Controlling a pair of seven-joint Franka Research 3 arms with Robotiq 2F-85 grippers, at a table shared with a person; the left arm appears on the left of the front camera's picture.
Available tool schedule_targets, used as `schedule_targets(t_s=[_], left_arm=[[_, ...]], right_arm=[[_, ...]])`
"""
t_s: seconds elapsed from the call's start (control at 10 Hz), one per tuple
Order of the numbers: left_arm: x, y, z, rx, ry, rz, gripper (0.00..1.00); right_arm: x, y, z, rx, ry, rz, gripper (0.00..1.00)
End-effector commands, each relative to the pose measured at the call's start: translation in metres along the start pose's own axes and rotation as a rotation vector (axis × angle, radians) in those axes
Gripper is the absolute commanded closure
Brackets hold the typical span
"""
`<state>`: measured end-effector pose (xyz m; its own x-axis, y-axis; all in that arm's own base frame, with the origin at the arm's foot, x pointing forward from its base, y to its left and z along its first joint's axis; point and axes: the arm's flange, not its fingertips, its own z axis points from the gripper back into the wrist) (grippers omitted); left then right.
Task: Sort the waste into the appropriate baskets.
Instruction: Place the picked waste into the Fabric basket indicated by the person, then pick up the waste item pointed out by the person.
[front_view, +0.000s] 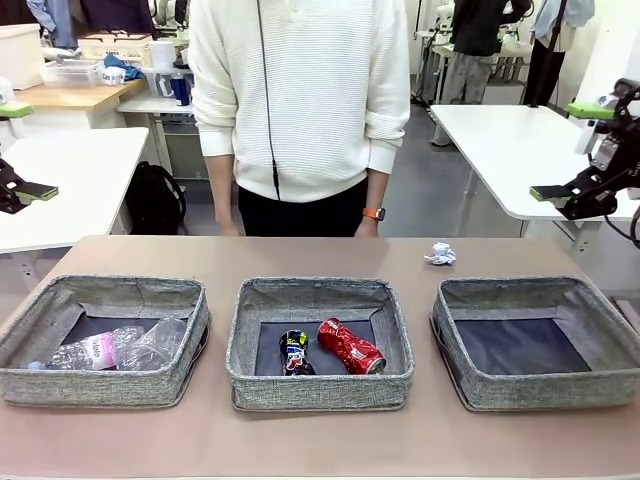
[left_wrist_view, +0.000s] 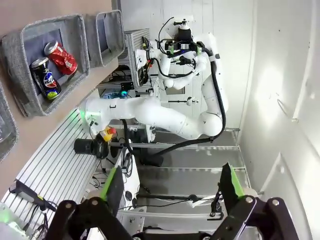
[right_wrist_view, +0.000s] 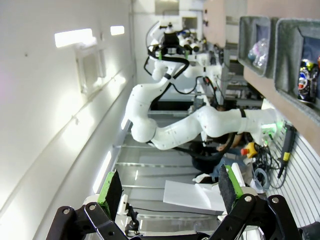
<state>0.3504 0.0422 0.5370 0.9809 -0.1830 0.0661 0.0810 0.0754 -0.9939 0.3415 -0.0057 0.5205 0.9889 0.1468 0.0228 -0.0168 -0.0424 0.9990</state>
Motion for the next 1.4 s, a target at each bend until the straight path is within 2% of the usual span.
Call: schedule_targets(t_s=[0.0, 1.3], left_arm=[[-0.0017, 0.0006, 0.0019, 0.007, 0.014, -0.018, 0.0], [-0.0017, 0.0006, 0.0019, 0.007, 0.014, -0.018, 0.0]], right_arm=[[-0.0004, 0.0032, -0.0005, 0.005, 0.008, 0.007, 0.0], [-0.0004, 0.0032, -0.0005, 0.005, 0.008, 0.007, 0.0]])
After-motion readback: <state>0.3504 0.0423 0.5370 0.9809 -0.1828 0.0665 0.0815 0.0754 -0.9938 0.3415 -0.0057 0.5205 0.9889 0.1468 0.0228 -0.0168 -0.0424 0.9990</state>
